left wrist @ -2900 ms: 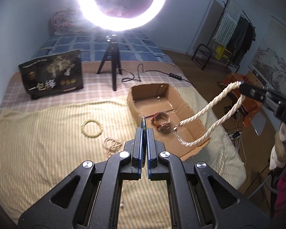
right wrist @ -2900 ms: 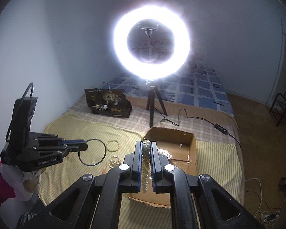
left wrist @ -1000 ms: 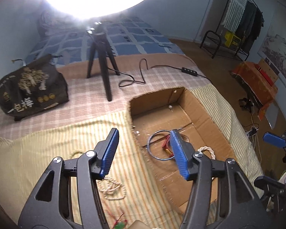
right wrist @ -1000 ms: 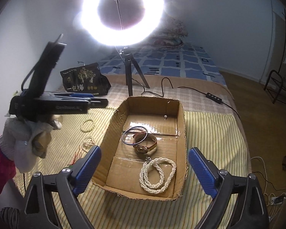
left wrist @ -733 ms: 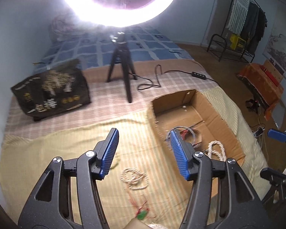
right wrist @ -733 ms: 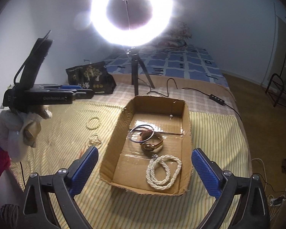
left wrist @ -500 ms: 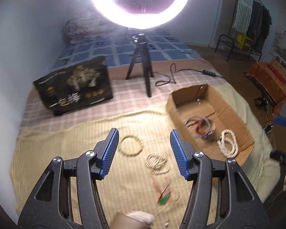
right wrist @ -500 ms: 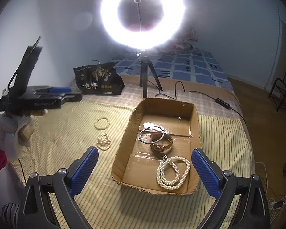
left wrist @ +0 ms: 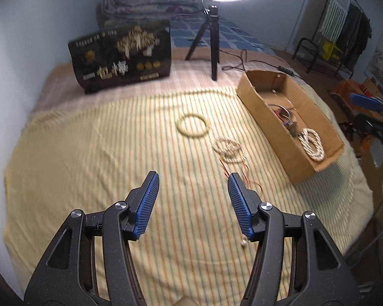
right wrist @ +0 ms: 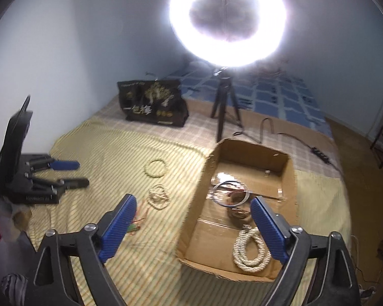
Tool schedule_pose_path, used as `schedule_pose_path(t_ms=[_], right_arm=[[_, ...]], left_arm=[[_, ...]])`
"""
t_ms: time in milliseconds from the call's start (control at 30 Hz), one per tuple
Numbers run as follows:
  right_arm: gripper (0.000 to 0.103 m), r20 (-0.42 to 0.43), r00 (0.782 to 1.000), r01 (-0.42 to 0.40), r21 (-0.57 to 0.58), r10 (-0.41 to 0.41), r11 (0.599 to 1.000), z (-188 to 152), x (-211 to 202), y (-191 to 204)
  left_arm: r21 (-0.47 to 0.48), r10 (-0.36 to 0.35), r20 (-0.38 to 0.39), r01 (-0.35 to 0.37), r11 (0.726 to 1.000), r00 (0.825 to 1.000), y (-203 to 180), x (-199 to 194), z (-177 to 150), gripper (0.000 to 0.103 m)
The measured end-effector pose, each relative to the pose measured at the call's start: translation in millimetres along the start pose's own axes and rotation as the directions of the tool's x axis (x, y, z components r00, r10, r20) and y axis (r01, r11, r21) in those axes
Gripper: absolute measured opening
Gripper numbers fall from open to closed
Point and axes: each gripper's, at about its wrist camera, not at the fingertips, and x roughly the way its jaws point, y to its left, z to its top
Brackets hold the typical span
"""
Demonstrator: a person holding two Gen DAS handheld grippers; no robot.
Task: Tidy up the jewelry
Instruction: 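Move the left tool to the green jade pendant while the right tool approaches the small pearl strand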
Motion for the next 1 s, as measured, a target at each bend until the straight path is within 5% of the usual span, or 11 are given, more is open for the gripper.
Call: schedule_pose_path(t_ms=[233, 500, 600, 1000], right_arm=[[0.079, -0.109, 0.985, -0.131, 0.059, 0.137, 0.990, 17, 44, 4], [0.064, -0.245, 0.935, -0.240, 0.089, 0.255, 0.967, 31, 105, 21], [0.054, -0.303, 0.917, -0.244, 0.091, 0.261, 0.965, 33, 130, 30], [0.041, -0.463, 0.864, -0.173, 0.094, 0.197, 0.980, 30, 210, 52]], left_arm=[[0.065, -0.073, -0.034, 0.075, 0.995, 0.997, -21, 10, -28, 0.057], [0.061, -0.154, -0.072, 0.159, 0.985, 0.985, -31, 32, -46, 0.057], [0.066, -0.163, -0.077, 0.169, 0.983, 0.984, -32, 38, -48, 0.047], [0.065, -0.182, -0.102, 0.189, 0.980, 0.978, -36, 68, -51, 0.039]])
